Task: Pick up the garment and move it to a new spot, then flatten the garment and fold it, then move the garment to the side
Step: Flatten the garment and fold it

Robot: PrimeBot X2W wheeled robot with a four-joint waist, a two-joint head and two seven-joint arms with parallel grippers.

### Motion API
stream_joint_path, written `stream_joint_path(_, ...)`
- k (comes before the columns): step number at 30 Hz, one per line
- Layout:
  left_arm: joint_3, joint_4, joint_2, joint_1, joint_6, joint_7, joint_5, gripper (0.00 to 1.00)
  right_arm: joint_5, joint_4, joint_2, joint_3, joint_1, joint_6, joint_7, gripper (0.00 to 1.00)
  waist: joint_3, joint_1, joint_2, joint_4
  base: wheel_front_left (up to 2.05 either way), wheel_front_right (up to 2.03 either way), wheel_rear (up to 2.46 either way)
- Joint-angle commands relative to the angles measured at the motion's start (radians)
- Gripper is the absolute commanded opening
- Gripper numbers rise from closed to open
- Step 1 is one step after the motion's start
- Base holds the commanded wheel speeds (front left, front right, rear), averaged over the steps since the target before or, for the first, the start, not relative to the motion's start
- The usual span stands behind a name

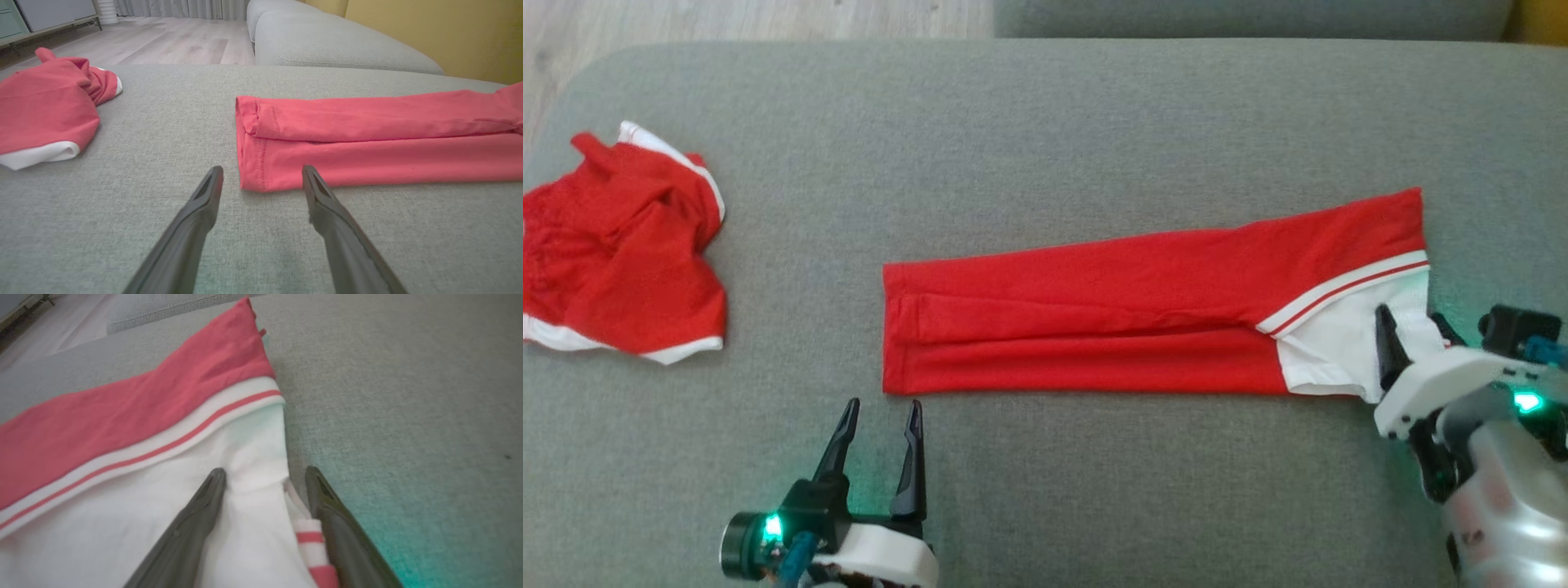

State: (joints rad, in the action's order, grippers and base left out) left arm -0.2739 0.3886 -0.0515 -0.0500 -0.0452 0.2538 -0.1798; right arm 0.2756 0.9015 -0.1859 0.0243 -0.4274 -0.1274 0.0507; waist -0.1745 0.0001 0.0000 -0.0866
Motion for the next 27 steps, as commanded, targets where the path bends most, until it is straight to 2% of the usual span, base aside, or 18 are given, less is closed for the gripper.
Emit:
stream_joint_path(1,0.022,-0.021,0.001,-0.034,-0.008,0.008,-0.007,1.00,0.026,0.005,0.011,-0.039,-0.016,-0.003,-0.027,1.00,-0.010,-0.0001,0.0000,-0.010,0.00,0.00,0.00)
stream_joint_path(2,0.022,-0.020,0.001,-0.035,-0.008,0.008,-0.008,1.00,0.042,0.012,0.013,-0.058,-0.015,-0.003,-0.039,1.00,-0.013,-0.0001,0.0000,-0.012,0.00,0.00,0.00)
stream_joint_path(3,0.022,-0.020,0.001,-0.036,-0.009,0.008,-0.008,1.00,0.059,0.014,0.014,-0.077,-0.012,-0.003,-0.043,0.75,-0.015,-0.0001,0.0000,-0.012,0.00,0.00,0.00)
stream_joint_path(4,0.022,-0.020,0.001,-0.036,-0.010,0.008,-0.009,1.00,0.078,0.014,0.012,-0.091,-0.008,-0.003,-0.044,0.00,-0.016,-0.0001,0.0000,-0.012,0.00,0.00,0.00)
stream_joint_path(7,0.026,-0.018,0.001,-0.035,-0.012,0.008,-0.008,1.00,0.137,0.007,-0.018,-0.127,0.006,-0.003,-0.014,0.00,-0.014,-0.0001,0.0000,-0.002,0.00,0.00,0.00)
stream_joint_path(12,0.018,-0.015,0.001,-0.036,-0.008,0.008,-0.009,1.00,0.162,-0.003,-0.093,-0.079,-0.003,-0.003,0.131,0.00,0.005,-0.0001,0.0000,0.015,0.00,0.00,0.00)
stream_joint_path(15,0.012,-0.013,0.001,-0.034,-0.006,0.008,-0.010,1.00,0.169,-0.066,-0.113,-0.084,-0.008,-0.003,0.186,0.00,0.020,-0.0001,0.0000,0.021,0.00,0.00,0.00)
stream_joint_path(17,0.009,-0.010,0.001,-0.030,-0.003,0.008,-0.012,1.00,0.180,-0.144,-0.109,-0.111,-0.001,-0.003,0.201,0.00,0.028,-0.0001,0.0000,0.024,0.00,0.00,0.00)
stream_joint_path(18,0.009,-0.010,0.001,-0.030,-0.003,0.008,-0.012,1.00,0.180,-0.144,-0.109,-0.111,-0.001,-0.003,0.201,0.00,0.028,-0.0001,0.0000,0.024,0.00,0.00,0.00)
stream_joint_path(21,0.001,-0.004,0.001,-0.024,0.001,0.008,-0.013,1.00,0.217,-0.283,-0.081,-0.173,0.024,-0.003,0.208,0.00,0.043,-0.0001,0.0000,0.023,0.00,0.00,0.00)
stream_joint_path(27,-0.031,0.008,0.001,-0.018,0.014,0.008,-0.014,1.00,0.286,-0.486,-0.019,-0.366,0.088,-0.003,0.196,0.00,0.068,-0.0001,0.0000,-0.028,0.00,0.00,0.00)
